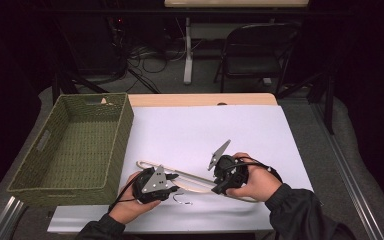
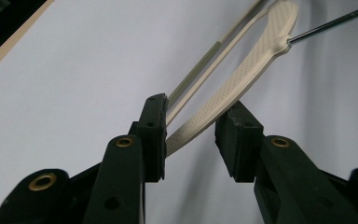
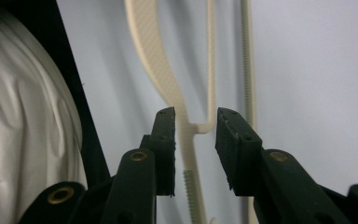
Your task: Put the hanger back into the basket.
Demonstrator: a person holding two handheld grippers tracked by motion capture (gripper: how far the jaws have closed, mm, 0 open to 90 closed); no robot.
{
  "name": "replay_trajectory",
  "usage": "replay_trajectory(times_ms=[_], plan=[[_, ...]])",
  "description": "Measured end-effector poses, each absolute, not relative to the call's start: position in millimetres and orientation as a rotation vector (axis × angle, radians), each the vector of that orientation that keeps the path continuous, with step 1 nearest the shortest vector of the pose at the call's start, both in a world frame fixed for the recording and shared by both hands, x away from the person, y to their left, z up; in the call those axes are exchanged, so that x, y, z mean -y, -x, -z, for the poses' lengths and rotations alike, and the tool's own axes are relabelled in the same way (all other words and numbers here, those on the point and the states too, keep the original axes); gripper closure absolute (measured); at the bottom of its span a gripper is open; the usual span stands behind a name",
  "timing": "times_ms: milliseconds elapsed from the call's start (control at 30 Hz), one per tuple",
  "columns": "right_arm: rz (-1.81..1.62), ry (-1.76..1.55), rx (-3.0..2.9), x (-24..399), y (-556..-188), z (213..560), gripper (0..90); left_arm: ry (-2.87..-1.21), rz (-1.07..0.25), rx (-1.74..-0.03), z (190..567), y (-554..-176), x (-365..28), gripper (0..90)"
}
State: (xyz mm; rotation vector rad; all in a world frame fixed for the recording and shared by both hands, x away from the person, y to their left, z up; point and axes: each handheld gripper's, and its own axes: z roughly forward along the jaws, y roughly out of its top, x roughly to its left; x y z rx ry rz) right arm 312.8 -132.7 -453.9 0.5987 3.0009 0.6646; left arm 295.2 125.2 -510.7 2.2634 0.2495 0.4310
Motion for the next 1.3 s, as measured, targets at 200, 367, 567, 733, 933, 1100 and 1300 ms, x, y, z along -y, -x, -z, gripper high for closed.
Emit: replay_trajectory(times_ms=[200, 367, 567, 733, 933, 1100, 1300], plan=[[-0.646, -0.542, -2.978, 121.8, -309.8, 467.5, 62.7, -2.263, -0.419, -0.257, 509.8, -297.6, -124.7, 64.4], [-0.618, -0.508, -2.951, 111.7, -309.6, 475.8, 63.5, -2.262, -0.415, -0.256, 509.6, -298.2, -124.6, 64.4], [-0.599, -0.481, -2.953, 106.2, -308.1, 478.6, 71.4, -2.258, -0.42, -0.261, 509.7, -298.4, -124.6, 64.3], [-0.598, -0.488, -2.957, 107.0, -307.5, 477.6, 74.2, -2.236, -0.427, -0.289, 507.1, -298.1, -127.4, 59.3], [-0.647, -0.545, -2.942, 116.6, -316.5, 470.4, 75.5, -2.145, -0.446, -0.351, 493.2, -297.3, -144.8, 49.6], [-0.698, -0.65, -2.934, 129.5, -330.8, 463.0, 77.8, -2.13, -0.477, -0.375, 485.9, -293.9, -155.5, 49.6], [-0.73, -0.757, -2.902, 144.4, -354.9, 456.6, 82.7, -2.117, -0.48, -0.406, 484.3, -294.3, -162.7, 50.1]])
